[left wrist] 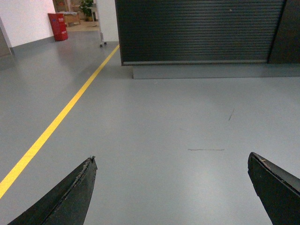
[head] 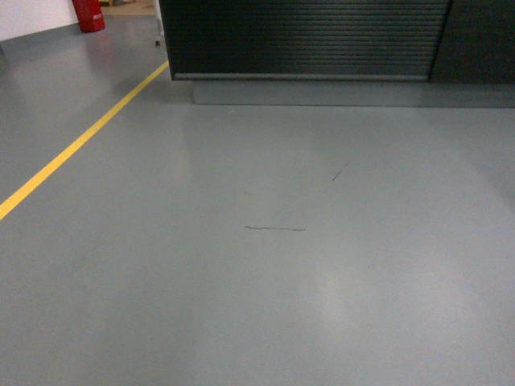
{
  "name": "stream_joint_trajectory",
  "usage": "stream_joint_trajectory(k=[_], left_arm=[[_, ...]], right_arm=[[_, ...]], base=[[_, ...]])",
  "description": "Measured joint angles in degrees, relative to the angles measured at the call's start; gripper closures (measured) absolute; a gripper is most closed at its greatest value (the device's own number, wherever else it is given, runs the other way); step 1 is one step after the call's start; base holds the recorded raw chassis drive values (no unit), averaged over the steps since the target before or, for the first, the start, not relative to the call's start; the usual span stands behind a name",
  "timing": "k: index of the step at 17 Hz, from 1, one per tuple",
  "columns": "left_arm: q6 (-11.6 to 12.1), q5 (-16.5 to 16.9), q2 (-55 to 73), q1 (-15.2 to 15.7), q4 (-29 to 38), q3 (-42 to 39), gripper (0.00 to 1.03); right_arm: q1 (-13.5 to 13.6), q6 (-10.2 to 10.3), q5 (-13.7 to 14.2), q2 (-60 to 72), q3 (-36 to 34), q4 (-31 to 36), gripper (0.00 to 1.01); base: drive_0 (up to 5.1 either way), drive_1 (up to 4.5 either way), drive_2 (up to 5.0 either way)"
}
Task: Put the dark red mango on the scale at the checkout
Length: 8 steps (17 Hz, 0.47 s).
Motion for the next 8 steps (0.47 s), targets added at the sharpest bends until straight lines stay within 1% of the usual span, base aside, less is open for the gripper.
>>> stream_joint_trajectory(k=[8], left_arm=[[0.0,0.0,0.0,0.0,0.0,0.0,0.05]], right_arm=[[0.0,0.0,0.0,0.0,0.0,0.0,0.03]], base=[[0.0,0.0,0.0]])
